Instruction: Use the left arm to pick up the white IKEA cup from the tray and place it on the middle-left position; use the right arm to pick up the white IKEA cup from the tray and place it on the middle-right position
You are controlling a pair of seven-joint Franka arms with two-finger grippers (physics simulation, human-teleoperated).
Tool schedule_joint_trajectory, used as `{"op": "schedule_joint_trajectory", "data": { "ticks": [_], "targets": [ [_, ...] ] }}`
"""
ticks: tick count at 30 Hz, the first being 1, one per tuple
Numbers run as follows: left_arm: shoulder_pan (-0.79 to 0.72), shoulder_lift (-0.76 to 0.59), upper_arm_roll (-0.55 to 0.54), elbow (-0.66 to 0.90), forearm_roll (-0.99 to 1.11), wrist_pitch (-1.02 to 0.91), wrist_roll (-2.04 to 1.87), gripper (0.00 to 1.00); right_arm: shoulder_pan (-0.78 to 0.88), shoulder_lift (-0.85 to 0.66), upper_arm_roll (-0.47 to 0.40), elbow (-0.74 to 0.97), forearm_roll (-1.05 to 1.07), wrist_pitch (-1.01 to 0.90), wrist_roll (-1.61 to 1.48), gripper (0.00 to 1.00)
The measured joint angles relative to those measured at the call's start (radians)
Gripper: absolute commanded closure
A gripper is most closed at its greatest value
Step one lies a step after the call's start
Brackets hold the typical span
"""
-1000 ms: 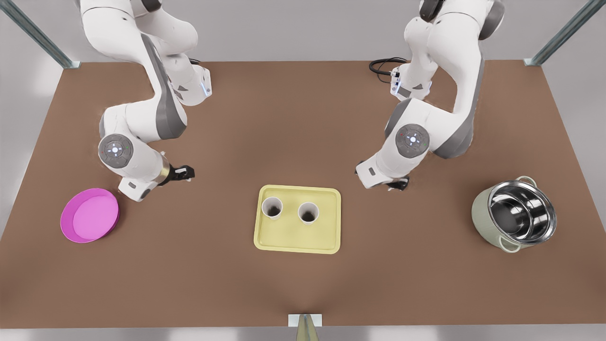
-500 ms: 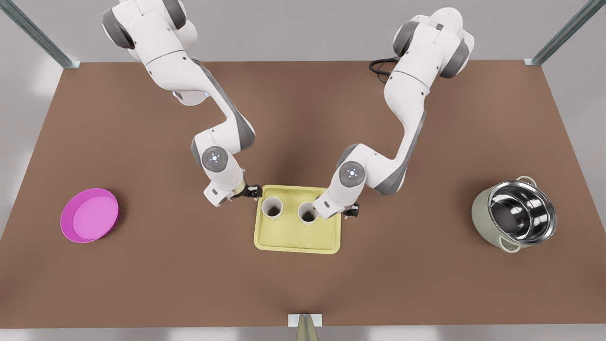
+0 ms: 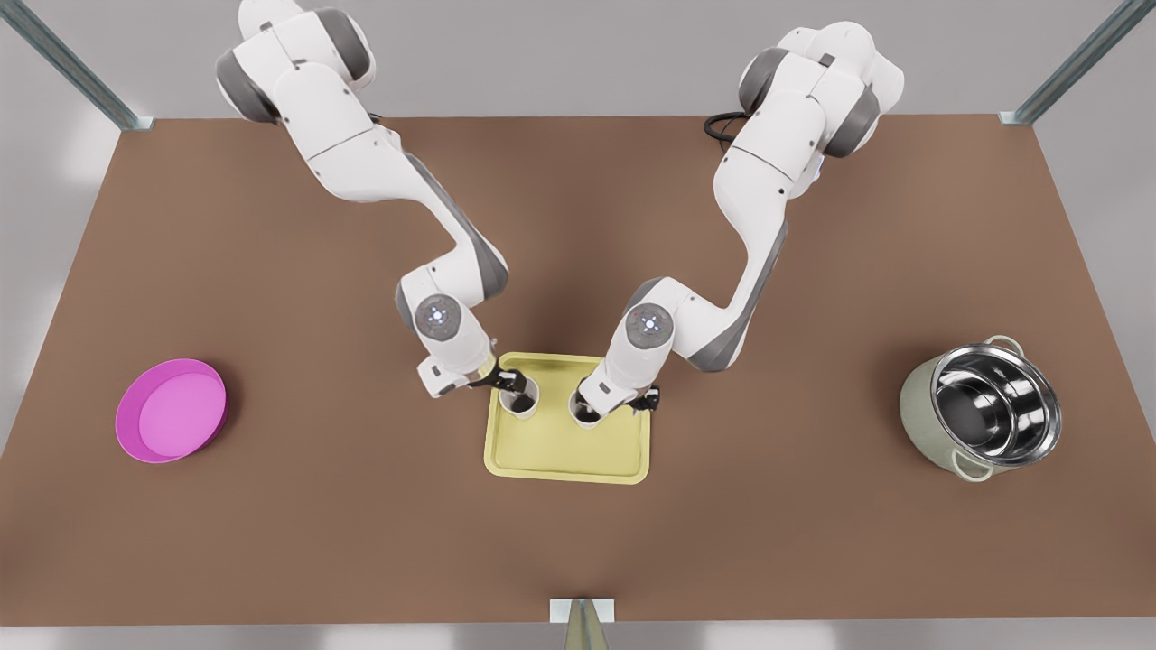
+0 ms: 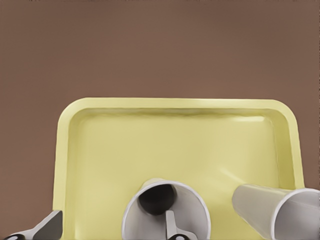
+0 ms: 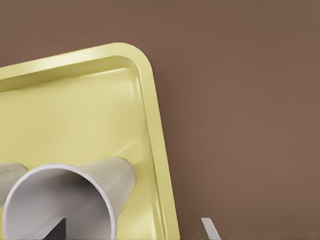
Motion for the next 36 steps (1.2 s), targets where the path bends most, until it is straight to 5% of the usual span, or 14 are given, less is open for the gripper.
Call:
{"op": "schedule_joint_trajectory", "data": {
  "ticks": [8, 10, 17, 22, 28, 36],
  "targets": [
    [-0.008, 0.051, 0.0, -0.001, 0.006, 0.069, -0.046, 0.0, 0.0, 0.062, 0.028, 0.022, 0.0, 0.028, 0.064, 0.01],
    [-0.012, 0.055, 0.0, -0.001, 0.009, 0.077, -0.055, 0.05, -0.001, 0.065, 0.029, 0.023, 0.001, 0.031, 0.075, 0.44],
    [-0.016, 0.069, 0.0, 0.002, 0.006, 0.091, -0.08, 0.52, -0.002, 0.065, 0.029, 0.023, 0.003, 0.037, 0.103, 0.64],
    [-0.013, 0.065, 0.001, 0.008, 0.001, 0.093, -0.092, 0.72, -0.009, 0.047, 0.028, 0.023, 0.009, 0.039, 0.114, 0.96],
    [-0.009, 0.021, 0.002, 0.0, 0.006, 0.06, -0.11, 0.8, -0.097, -0.087, 0.026, 0.021, 0.023, -0.01, 0.095, 0.99],
    [0.292, -0.342, 0.005, -0.486, -0.02, 0.079, -0.029, 0.8, -0.507, -0.056, 0.022, 0.009, 0.018, -0.141, -0.123, 1.0]
  ]
}}
